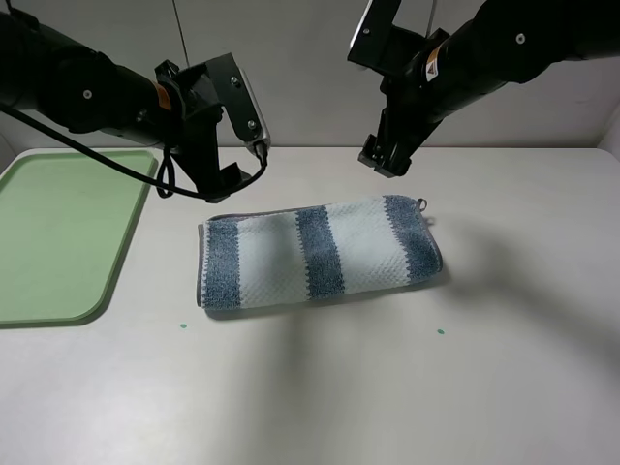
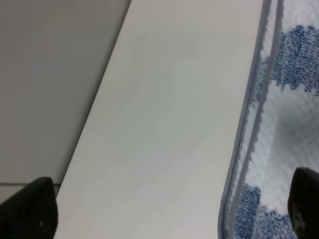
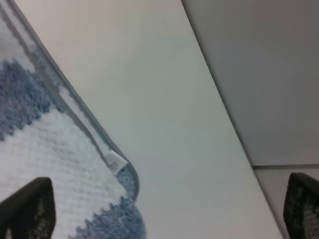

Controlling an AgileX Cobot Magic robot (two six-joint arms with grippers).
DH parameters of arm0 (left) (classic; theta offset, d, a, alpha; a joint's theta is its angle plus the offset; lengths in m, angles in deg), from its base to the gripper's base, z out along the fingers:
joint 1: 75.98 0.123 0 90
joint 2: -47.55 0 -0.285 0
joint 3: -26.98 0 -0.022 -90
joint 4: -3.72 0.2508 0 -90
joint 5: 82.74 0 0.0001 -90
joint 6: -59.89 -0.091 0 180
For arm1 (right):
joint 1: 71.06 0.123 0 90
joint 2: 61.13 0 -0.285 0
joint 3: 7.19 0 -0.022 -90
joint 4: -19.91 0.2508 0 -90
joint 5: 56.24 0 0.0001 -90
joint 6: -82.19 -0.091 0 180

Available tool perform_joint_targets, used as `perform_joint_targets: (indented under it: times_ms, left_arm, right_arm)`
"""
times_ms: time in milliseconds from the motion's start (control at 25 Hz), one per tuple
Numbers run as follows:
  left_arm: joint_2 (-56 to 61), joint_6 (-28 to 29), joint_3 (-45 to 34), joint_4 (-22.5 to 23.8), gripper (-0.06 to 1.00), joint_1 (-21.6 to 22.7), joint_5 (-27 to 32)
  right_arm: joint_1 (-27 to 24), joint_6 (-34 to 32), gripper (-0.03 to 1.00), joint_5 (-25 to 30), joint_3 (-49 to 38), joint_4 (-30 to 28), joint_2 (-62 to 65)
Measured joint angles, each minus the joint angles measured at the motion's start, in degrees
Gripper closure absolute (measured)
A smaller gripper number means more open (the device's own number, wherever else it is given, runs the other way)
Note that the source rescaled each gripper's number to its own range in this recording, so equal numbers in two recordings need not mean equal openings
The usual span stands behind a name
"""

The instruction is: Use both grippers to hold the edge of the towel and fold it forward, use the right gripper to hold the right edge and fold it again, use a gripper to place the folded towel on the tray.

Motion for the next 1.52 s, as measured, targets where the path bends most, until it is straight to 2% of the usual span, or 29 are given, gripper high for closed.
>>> perform_joint_targets:
  times_ms: [160,280,480,800,1520]
  left_arm:
    - [0.00,0.74,0.00,-0.89,0.03,0.00,0.00]
    - [0.00,2.59,0.00,-2.55,0.02,0.00,-0.04]
    - [0.00,4.07,0.00,-3.04,-0.04,0.00,-0.11]
    - [0.00,7.58,0.00,-3.17,-0.05,0.00,-0.11]
    - [0.00,8.50,0.00,-3.23,-0.05,0.00,-0.65]
  right_arm:
    - [0.00,0.00,-0.03,-0.76,0.00,5.00,0.00]
    - [0.00,0.00,-0.03,-1.00,0.00,6.31,0.00]
    - [0.00,-2.36,-0.03,-1.04,0.00,6.55,0.00]
    - [0.00,-8.60,-0.03,-1.10,0.00,6.56,0.00]
    - [0.00,-9.39,-0.03,-0.82,0.00,6.56,0.00]
